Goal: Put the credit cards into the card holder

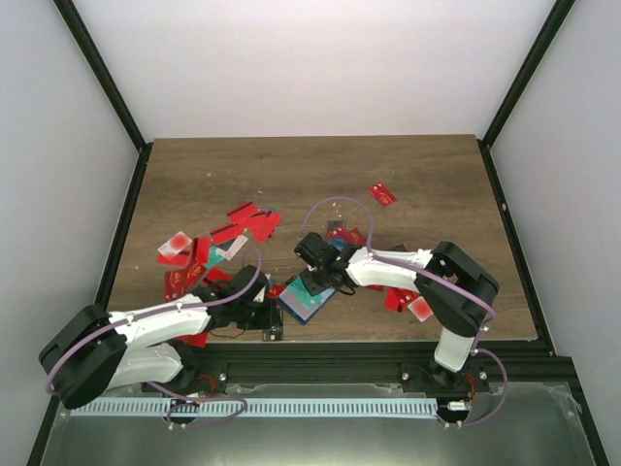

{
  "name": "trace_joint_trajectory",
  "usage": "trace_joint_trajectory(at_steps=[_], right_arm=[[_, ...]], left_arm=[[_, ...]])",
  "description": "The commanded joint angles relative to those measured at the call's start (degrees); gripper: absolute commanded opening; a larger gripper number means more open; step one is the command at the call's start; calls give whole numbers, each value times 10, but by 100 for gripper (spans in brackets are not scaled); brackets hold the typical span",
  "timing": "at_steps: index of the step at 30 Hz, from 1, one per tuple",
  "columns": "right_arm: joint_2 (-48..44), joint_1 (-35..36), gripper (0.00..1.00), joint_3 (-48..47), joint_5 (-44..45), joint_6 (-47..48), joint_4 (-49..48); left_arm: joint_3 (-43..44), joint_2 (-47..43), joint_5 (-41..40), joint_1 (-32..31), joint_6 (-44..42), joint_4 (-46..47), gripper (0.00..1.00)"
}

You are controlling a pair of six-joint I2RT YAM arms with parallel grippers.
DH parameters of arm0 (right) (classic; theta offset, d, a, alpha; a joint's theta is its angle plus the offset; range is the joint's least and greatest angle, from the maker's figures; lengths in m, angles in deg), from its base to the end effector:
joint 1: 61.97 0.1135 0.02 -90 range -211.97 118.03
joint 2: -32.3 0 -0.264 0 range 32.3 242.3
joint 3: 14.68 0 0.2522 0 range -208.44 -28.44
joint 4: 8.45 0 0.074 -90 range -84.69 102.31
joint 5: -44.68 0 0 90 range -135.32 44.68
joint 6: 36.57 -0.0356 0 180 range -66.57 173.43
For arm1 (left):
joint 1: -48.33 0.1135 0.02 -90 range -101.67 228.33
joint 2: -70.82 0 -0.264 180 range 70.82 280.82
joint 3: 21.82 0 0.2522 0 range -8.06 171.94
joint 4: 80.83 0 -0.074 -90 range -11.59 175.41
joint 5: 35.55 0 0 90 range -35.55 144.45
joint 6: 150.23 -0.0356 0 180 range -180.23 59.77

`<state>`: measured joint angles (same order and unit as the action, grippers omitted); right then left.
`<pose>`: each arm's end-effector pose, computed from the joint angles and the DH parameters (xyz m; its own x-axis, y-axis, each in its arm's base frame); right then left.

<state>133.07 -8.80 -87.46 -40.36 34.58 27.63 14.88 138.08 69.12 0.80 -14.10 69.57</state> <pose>0.2062 0.2702 0.1560 -0.7605 -0.4785 -0.4389 -0.5590 0.8264 0.0677 0.1210 -0.1456 0.1347 -0.9817 0.0395 -0.1865 0.1313 0.8495 -0.5110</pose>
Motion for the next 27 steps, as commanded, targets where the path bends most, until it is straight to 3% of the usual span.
trace_joint_trajectory(at_steps=[1, 8, 27], right_arm=[[11, -1, 17, 15, 2, 38, -18], [6, 4, 17, 33, -6, 64, -27], [-22, 9, 17, 71, -137, 42, -86]], left_arm=[[2, 20, 4, -3, 1, 29, 4], [2, 47, -1, -3, 1, 48, 4], [6, 78, -18, -3, -2, 64, 4]])
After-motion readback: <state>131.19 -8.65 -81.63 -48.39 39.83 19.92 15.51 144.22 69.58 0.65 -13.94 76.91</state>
